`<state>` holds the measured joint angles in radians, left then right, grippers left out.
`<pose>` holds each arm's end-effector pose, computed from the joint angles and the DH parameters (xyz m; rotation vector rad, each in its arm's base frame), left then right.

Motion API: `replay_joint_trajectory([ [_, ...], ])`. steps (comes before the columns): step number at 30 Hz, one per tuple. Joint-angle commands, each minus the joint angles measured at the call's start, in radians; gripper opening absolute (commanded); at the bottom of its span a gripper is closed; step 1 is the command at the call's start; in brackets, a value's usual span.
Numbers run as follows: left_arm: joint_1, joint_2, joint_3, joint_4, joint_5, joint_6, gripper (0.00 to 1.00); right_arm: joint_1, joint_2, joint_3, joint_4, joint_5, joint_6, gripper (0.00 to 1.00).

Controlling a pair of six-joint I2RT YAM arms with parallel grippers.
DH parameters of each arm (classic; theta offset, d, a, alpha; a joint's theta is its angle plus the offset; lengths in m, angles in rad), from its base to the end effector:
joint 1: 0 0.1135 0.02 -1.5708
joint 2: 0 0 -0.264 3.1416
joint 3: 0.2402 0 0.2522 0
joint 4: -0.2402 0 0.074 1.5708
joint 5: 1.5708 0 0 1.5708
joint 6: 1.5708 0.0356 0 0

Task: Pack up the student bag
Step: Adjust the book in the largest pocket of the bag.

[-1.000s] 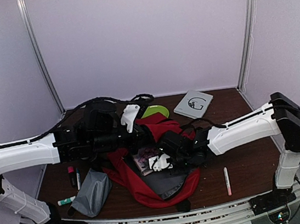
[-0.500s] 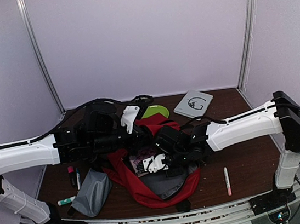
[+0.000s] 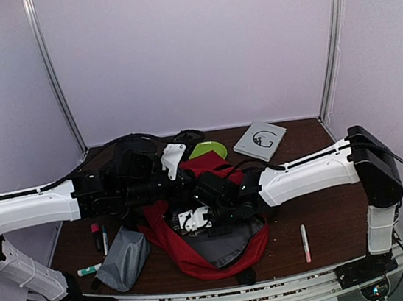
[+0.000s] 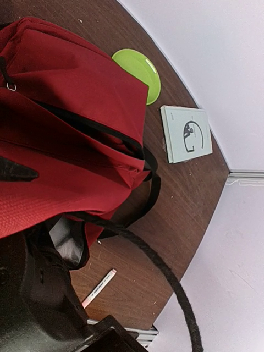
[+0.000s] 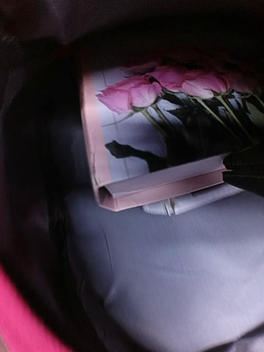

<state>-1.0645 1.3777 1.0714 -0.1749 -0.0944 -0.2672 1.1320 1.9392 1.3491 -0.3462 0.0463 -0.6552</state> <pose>0.1571 -0.2765 0.3053 0.7705 1.9862 -0.7180 0.1786 0.3767 0.1851 -1.9450 1.5883 0.1382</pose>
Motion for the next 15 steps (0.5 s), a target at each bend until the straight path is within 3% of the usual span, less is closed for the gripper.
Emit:
replay_joint_trajectory([
  [1, -0.012, -0.019, 0.029, 0.054, 0.036, 0.011, 0.0, -0.007, 0.01, 0.025, 0.062, 0.106, 0.021, 0.0],
  [7, -0.013, -0.016, 0.021, 0.051, 0.016, 0.013, 0.0, 0.016, -0.129, -0.046, -0.073, -0.096, 0.001, 0.07],
  [15, 0.019, 0.011, -0.019, 0.083, -0.004, -0.013, 0.0, 0.021, -0.451, -0.18, -0.413, -0.448, -0.047, 0.27],
])
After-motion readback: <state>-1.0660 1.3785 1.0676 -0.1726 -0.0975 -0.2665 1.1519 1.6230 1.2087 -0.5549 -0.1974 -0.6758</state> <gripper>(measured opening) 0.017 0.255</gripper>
